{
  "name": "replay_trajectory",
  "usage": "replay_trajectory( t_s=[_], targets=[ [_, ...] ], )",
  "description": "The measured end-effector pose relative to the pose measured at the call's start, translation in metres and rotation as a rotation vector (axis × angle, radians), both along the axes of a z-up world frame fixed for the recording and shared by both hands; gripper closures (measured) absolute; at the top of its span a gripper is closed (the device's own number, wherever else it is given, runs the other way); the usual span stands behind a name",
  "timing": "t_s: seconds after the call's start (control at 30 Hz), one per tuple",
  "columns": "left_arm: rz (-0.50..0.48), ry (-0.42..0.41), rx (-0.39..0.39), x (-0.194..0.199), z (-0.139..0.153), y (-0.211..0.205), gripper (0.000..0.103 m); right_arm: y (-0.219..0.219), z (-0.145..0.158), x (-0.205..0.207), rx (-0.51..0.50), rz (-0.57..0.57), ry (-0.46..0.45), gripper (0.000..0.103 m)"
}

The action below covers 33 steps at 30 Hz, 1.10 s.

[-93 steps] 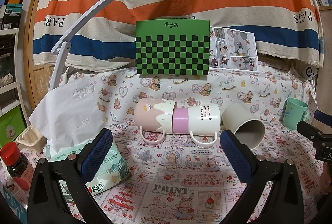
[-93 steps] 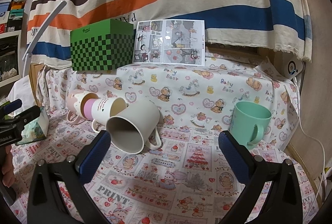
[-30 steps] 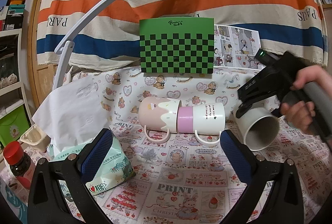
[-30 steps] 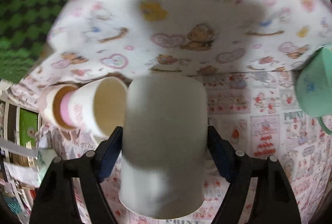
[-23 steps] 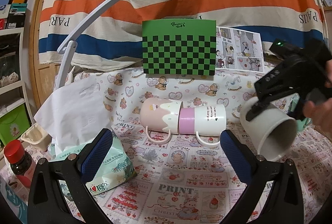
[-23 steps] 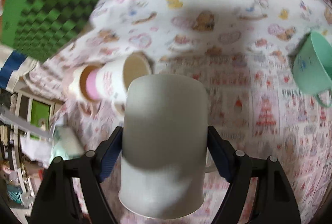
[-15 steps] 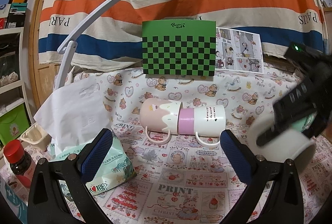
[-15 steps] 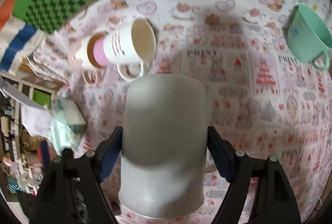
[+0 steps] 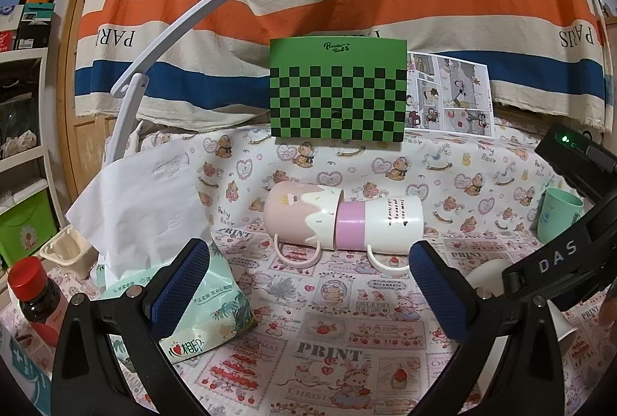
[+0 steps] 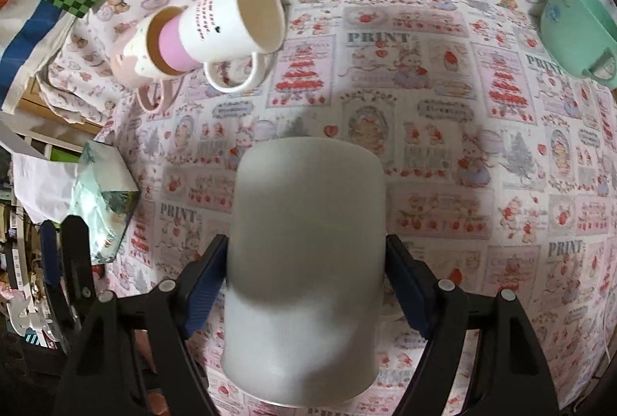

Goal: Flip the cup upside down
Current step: 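Close the right gripper on the white mug's body and lift it, then rotate the held white mug with the right gripper, opening turning downward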

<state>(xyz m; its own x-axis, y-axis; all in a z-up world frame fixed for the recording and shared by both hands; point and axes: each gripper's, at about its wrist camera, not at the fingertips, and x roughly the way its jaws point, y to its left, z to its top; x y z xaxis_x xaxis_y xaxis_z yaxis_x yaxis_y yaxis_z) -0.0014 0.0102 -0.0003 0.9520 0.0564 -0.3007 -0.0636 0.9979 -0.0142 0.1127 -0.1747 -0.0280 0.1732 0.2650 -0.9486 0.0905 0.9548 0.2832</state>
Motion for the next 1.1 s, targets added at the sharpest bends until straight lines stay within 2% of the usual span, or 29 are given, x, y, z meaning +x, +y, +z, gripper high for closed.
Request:
replay_trajectory(
  t_s=[0.17,0.23,0.27,0.47,0.57,0.8,0.97,1.1],
  targets=[
    [-0.006,0.002,0.006,0.001,0.000,0.000,0.000,0.002,0.011,0.002,-0.007,0.041,-0.081,0.023],
    [-0.005,0.004,0.003,0.002,0.000,0.000,0.000,-0.001,0.020,-0.001,-0.013,0.057,-0.131,0.013],
    [-0.005,0.006,0.003,0.002,0.000,0.000,0.000,-0.004,0.024,-0.004,-0.021,0.064,-0.158,0.012],
    [-0.010,0.007,0.008,0.003,-0.001,-0.001,0.000,-0.028,0.054,-0.029,-0.086,0.098,-0.436,0.000],
    [-0.007,0.007,0.008,0.003,-0.001,-0.002,0.000,-0.048,0.061,-0.039,-0.141,0.090,-0.587,0.000],
    [-0.004,0.006,0.008,0.003,-0.001,-0.001,0.000,-0.089,0.054,-0.068,-0.167,0.011,-0.800,0.000],
    [-0.004,0.008,0.007,0.003,-0.001,-0.001,0.000,-0.100,0.047,-0.090,-0.235,-0.010,-0.961,0.000],
    [-0.017,0.027,-0.002,0.006,-0.003,0.000,0.000,-0.096,0.041,-0.097,-0.335,0.057,-1.054,0.000]
  ],
)
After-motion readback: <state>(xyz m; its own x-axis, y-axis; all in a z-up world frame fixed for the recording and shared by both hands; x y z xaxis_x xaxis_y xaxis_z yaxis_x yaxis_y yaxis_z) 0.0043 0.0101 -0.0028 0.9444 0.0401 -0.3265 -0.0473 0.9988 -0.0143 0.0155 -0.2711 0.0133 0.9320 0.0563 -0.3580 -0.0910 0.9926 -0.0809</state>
